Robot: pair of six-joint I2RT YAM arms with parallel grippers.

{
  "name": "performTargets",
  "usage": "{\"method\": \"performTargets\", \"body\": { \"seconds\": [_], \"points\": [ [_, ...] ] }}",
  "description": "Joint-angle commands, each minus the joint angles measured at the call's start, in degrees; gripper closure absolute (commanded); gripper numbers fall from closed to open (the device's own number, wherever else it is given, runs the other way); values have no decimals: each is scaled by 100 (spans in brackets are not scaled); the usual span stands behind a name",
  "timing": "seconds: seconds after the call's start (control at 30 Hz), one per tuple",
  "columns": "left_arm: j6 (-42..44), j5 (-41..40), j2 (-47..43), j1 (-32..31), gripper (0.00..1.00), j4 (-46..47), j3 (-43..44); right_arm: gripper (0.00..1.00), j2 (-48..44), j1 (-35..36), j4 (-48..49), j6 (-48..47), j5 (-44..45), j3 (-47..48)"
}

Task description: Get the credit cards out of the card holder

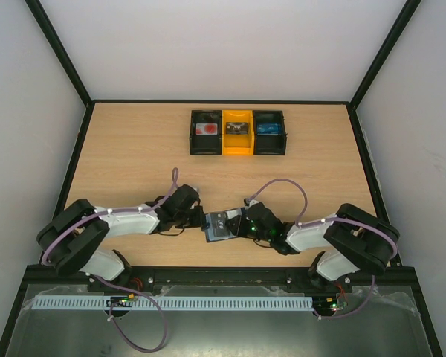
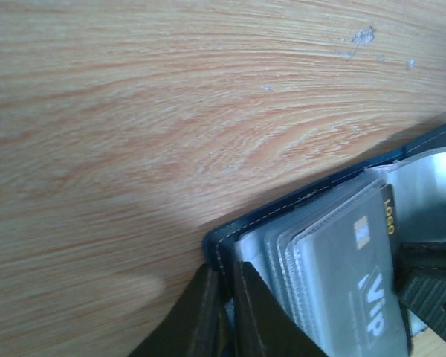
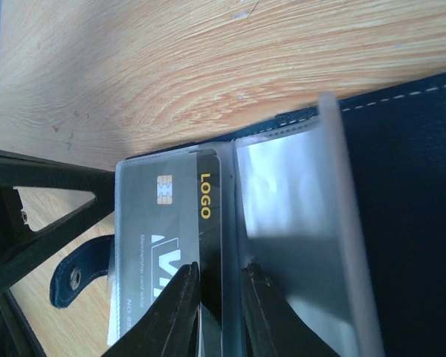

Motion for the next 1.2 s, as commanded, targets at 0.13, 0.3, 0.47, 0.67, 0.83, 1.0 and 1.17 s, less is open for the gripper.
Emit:
{"method": "performTargets", "body": {
  "seconds": [0.13,0.3,0.47,0.67,0.83,1.0,1.17],
  "points": [
    [133,-500,-57,22,94,-676,290,83,39,-60,435,145,-190,-202],
    [5,-211,-578,6,76,-688,418,83,-102,-60,509,251,-140,-328],
    [-185,357,-558,-123,66,-86,394,84,-137,-60,641,354,-52,-466],
    [-151,397,-87,-188,74,155,355,85,-74,-60,729,391,-39,-526],
    [-109,190,185,-186,90,103,215,85,-92,-74,805,425,-71,-544],
    [-159,282,370,-187,94,388,32,85,-57,-77,885,440,-96,-510],
    [-159,239,394,-197,96,393,-18,86,113,-103,1080,505,-230,-452]
  ]
}}
